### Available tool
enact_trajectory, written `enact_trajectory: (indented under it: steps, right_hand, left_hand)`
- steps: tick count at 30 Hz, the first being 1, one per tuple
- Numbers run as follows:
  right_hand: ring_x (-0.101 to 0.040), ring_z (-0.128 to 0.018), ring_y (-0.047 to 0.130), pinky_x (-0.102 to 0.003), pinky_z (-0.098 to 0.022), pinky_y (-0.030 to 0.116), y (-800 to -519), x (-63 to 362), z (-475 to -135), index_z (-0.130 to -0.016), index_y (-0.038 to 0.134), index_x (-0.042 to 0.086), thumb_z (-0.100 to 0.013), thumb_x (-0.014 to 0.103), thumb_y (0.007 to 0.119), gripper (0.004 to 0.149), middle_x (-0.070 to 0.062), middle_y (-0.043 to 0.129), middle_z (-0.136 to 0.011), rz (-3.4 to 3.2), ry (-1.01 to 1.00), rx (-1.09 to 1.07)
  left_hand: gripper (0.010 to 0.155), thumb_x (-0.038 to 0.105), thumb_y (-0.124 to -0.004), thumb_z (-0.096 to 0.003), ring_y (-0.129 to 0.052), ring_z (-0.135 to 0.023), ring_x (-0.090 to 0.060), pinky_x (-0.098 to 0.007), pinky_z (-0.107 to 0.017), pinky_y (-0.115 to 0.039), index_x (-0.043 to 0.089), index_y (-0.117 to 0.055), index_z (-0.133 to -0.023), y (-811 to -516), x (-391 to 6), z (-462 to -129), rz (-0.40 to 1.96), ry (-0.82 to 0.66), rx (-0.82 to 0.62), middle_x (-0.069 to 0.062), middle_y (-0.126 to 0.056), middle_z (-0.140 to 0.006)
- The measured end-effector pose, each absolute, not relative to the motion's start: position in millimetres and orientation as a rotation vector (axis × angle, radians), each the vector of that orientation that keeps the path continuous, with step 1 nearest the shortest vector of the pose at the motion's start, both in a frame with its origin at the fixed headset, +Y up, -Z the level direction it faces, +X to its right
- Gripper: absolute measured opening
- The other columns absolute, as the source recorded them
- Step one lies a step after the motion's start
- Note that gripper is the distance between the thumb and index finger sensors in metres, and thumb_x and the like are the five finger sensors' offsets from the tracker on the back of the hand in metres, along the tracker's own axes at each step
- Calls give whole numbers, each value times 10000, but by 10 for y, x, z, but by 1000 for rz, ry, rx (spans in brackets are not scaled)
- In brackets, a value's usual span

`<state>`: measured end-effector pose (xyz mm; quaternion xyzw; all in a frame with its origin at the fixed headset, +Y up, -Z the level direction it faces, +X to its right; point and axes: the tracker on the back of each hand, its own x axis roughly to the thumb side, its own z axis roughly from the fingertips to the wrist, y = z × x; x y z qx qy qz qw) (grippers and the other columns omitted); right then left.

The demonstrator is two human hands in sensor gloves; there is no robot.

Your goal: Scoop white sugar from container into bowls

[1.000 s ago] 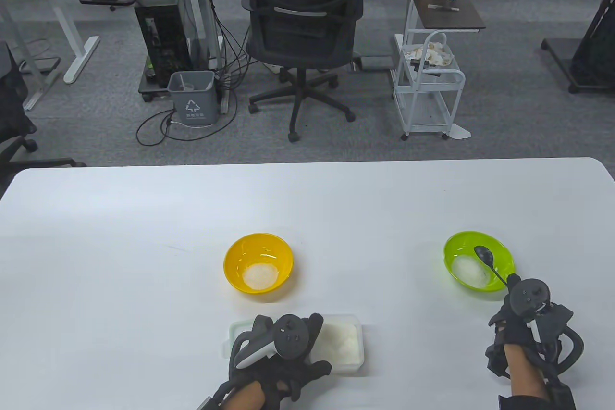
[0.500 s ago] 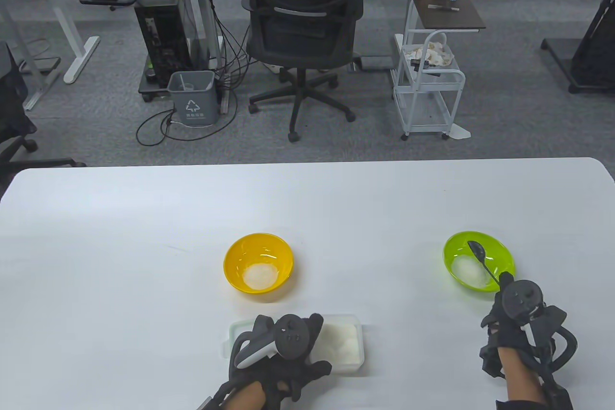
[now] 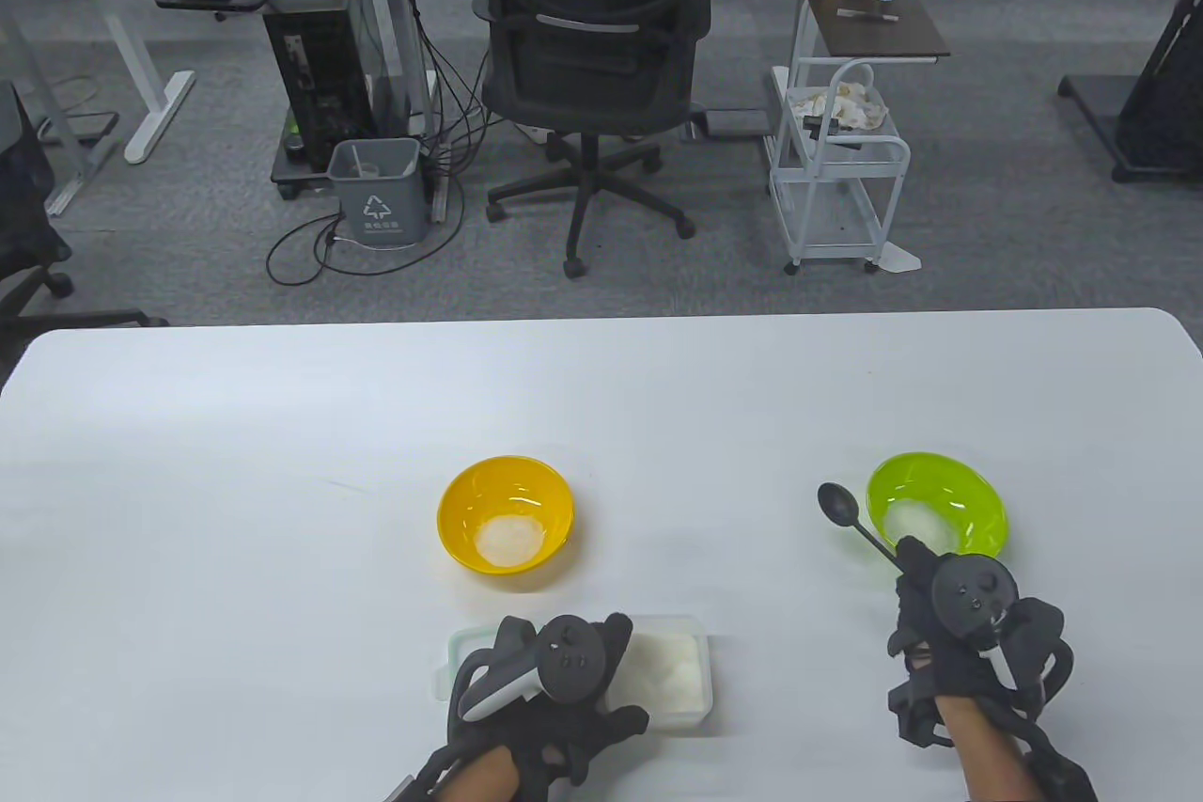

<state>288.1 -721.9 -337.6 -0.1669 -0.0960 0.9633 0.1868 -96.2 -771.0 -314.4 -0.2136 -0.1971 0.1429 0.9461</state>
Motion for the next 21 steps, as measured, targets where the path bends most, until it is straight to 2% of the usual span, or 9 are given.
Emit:
enact_trajectory:
  steps: [7,12,21]
  right_hand:
    - [-283,-579,913,-519,-646,663,-7467,2697,-3401,-900,843,323,-467,312,817,434,-92,844,-860,2830,-112,-420]
    - [-294,-591,917,-526,-655,652,-7628,2594,-3455,-922,818,318,-468,298,816,455,-95,861,-847,2916,75,-397]
    - [-294,-604,924,-525,-657,652,-7724,2545,-3485,-954,777,303,-472,315,809,484,-95,863,-852,2965,131,-406]
  left_hand:
    - [942,722,-657,-385,-576,-1145,-276,-556,-842,-405,358,-193,-1119,-7712,-964,-3142,293,-401,-435,-21,-386,-1221]
    - [941,723,-656,-384,-574,-1146,-274,-555,-843,-404,361,-193,-1118,-7713,-964,-3143,293,-401,-435,-19,-386,-1221]
    - [941,723,-656,-384,-574,-1146,-274,-555,-843,-402,360,-192,-1118,-7712,-967,-3142,295,-401,-436,-18,-386,-1221]
